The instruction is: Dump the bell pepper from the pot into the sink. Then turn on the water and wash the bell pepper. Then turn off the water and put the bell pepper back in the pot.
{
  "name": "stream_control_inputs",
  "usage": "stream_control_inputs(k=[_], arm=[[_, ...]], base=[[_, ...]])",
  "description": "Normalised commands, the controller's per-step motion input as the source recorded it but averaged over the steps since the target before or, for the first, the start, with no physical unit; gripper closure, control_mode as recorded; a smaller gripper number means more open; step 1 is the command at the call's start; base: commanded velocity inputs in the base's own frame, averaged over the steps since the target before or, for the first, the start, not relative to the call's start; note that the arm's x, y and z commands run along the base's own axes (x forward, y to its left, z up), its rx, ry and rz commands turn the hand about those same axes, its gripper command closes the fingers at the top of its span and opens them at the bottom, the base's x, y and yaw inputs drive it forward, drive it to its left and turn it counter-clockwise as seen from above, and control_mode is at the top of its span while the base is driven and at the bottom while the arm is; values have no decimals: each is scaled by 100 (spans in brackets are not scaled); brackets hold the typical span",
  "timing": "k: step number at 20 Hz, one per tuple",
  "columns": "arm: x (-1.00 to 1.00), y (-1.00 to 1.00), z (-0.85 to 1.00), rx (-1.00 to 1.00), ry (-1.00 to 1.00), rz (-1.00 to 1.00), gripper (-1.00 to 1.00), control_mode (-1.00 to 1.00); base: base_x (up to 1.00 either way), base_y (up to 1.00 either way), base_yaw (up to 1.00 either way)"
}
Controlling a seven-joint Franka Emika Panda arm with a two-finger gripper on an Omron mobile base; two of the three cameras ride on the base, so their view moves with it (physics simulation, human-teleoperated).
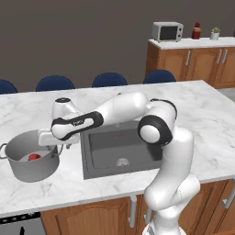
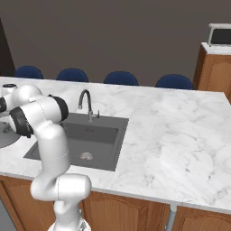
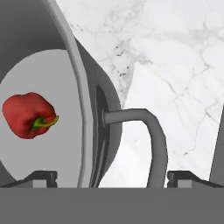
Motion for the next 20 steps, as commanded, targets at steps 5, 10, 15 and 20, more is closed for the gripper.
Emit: stream_control_inputs(k=[5,10,15,20], arm=[[6,5,-15,0,0,0,100,-100],[0,0,-3,0,1,0,100,-100],[0,0,0,0,0,0,100,-100],[-12,-1,11,0,0,-2,100,-100]], base=[[0,0,0],[0,0,0],[0,0,0],[0,0,0]])
